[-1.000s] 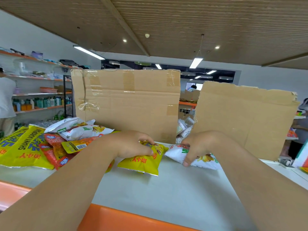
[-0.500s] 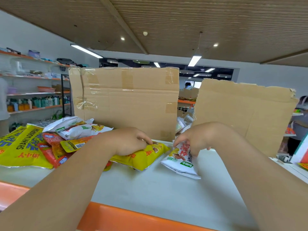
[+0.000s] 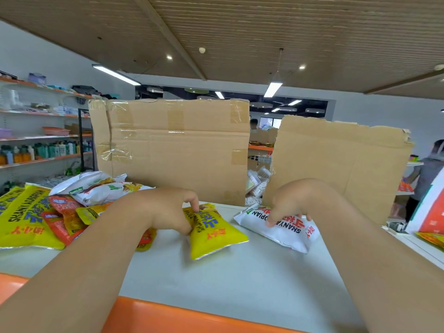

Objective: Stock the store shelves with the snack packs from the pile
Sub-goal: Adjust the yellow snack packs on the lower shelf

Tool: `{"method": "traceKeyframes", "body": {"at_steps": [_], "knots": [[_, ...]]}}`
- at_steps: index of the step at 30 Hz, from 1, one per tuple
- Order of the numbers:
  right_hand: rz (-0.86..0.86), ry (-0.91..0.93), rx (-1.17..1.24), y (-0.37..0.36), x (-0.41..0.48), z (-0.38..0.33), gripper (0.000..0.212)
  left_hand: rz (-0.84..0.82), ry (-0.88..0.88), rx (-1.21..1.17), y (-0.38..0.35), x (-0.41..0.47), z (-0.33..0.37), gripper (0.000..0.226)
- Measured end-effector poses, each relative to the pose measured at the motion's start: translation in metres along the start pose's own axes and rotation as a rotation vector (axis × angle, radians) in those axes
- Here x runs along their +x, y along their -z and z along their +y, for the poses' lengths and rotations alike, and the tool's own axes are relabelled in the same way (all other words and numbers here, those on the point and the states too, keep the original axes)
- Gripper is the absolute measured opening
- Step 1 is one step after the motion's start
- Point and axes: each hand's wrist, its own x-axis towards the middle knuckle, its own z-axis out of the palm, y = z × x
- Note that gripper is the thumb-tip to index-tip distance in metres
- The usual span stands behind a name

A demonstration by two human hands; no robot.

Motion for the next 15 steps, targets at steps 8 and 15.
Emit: {"method": "traceKeyframes", "body": {"at_steps": [8,15], "knots": [[-0.027,0.097,-0.003,-0.005,0.006,-0.007,0.076,-0.023,-0.236,-0.070,-0.011,0.008,0.015,0.073],[0.010,0.091,-0.009,-0.012,0.019,-0.004,0.084,-0.091,-0.230,0.039,-0.022,0.011,0.027,0.071]]}}
